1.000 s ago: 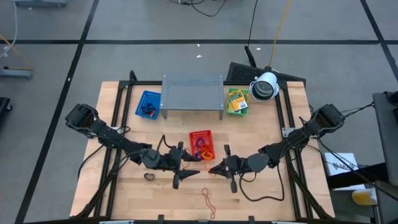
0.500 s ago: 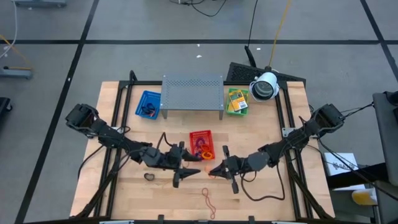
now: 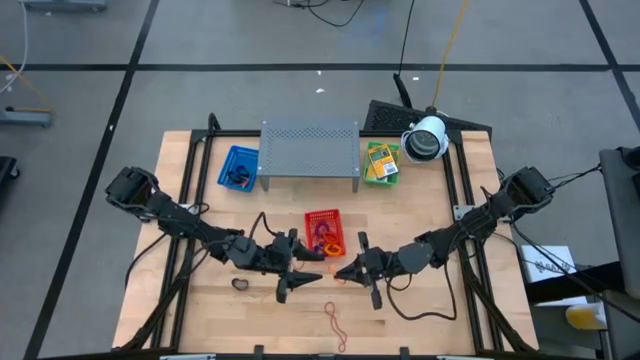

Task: Pick & Place Office Desk Supplies
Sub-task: Put the orange rubber band into the blue basket

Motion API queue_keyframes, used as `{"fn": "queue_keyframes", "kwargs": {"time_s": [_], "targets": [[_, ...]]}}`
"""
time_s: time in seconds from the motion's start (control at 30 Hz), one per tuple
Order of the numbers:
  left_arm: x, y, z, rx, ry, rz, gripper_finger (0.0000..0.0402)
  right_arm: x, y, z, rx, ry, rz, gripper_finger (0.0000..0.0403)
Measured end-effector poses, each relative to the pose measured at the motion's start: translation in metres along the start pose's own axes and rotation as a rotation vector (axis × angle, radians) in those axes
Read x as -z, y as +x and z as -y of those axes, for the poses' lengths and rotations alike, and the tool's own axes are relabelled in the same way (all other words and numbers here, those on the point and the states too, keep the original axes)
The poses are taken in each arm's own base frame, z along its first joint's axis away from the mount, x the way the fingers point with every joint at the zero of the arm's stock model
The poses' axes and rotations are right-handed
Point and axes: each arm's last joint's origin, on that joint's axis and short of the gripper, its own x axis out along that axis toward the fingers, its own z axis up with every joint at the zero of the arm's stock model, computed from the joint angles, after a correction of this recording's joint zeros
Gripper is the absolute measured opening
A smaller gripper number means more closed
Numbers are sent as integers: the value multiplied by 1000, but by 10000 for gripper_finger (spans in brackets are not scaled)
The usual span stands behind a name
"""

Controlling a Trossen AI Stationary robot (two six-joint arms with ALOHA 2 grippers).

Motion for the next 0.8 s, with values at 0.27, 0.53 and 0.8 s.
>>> {"fn": "queue_keyframes", "kwargs": {"time_s": [0.27,0.53,0.8], "targets": [[0,0,0,3,-13,-1,241,-1,2,5,-20,-5,-4,0],[0,0,1,21,-15,-10,241,9,17,13,-14,33,65,0],[1,0,0,20,-18,-15,241,17,24,25,21,79,53,0]]}}
